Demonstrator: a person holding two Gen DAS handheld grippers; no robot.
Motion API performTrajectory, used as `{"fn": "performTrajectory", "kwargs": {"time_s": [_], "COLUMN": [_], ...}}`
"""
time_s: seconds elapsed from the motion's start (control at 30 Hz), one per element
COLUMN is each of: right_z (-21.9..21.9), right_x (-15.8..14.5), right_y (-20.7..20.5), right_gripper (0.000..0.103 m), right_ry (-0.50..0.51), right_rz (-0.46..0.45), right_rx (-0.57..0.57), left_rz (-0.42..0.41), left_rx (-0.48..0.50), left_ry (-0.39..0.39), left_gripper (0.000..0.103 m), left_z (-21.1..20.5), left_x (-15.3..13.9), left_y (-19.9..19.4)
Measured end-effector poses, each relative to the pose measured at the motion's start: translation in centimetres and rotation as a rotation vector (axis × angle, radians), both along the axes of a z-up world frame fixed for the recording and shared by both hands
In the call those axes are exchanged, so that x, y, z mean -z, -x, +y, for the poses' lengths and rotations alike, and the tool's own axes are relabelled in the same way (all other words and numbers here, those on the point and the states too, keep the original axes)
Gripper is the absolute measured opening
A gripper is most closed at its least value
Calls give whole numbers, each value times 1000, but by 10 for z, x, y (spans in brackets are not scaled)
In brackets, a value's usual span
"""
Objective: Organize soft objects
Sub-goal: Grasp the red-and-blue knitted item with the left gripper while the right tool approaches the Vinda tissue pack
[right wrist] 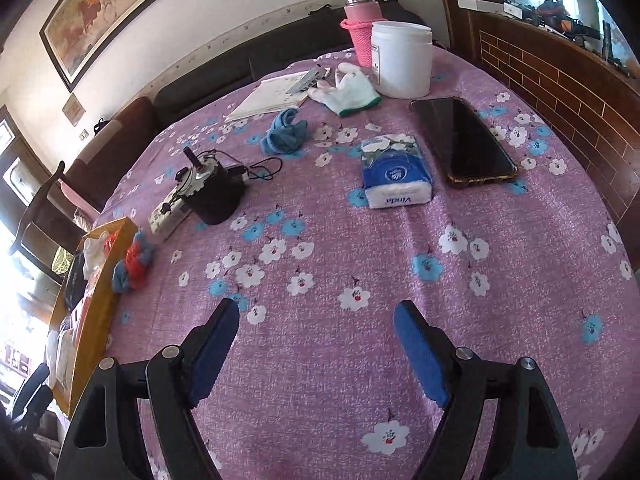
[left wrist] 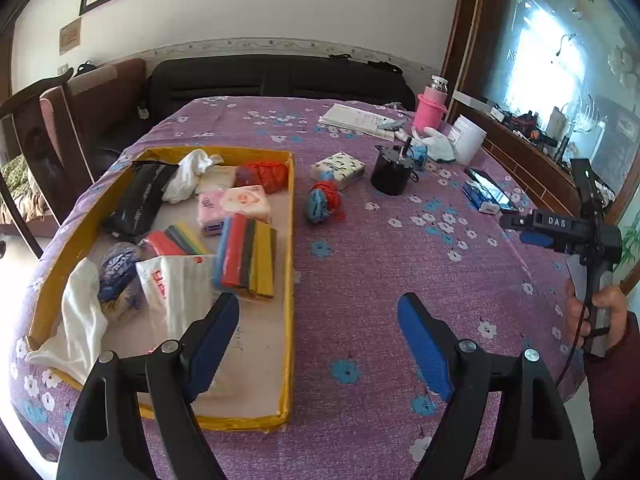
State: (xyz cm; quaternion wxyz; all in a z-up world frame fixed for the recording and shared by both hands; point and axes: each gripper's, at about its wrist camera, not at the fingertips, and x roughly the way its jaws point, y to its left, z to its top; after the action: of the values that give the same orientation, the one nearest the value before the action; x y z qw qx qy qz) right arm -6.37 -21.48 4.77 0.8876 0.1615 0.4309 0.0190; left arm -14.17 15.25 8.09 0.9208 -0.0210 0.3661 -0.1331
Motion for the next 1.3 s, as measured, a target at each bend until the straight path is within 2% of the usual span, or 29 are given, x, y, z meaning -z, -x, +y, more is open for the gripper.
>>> {"fn": "performTrajectory", "kwargs": {"time_s": [0.27, 0.4, 0.5, 0.57, 0.63, 0.77, 1.03, 1.13, 1.2, 1.23, 1.3], "right_z": [-14, -23, -39, -46, -54, -66, -68, -74, -78, -80, -84], "right_x": [-19, -22, -8, 4, 9, 6, 11, 13, 14, 16, 18], "right_y": [-63, -92, -94, -97, -98, -97, -101, -101, -101, -102, -101], "right_gripper": [86, 86, 91, 91, 91, 91, 91, 91, 91, 91, 91], "right_ry": [43, 64, 31, 57, 79, 23, 3, -13, -22, -25, -39], "right_rz": [-80, -108, -121, -84, -62, -81, -54, -48, -42, -37, -32], "right_rx": [73, 115, 139, 138, 157, 183, 183, 202, 215, 223, 239], "left_rz": [44, 27, 31, 54, 85, 149, 224, 235, 235, 231, 236], "left_rx": [87, 101, 125, 136, 161, 171, 114, 121, 147, 149, 168], "left_ry": [-18, -97, -160, -187, -183, -161, -191, -249, -262, -271, -218], "left_gripper": [81, 81, 81, 81, 81, 79, 78, 78, 59, 34, 31], "left_z": [-46, -74, -91, -100, -104, -101, -89, -98, -105, -107, -107], "left_x": [-2, -8, -2, 6, 14, 28, 43, 48, 49, 48, 44], "left_y": [-40, -73, -102, -126, -148, -186, -220, -220, -214, -211, -205]}}
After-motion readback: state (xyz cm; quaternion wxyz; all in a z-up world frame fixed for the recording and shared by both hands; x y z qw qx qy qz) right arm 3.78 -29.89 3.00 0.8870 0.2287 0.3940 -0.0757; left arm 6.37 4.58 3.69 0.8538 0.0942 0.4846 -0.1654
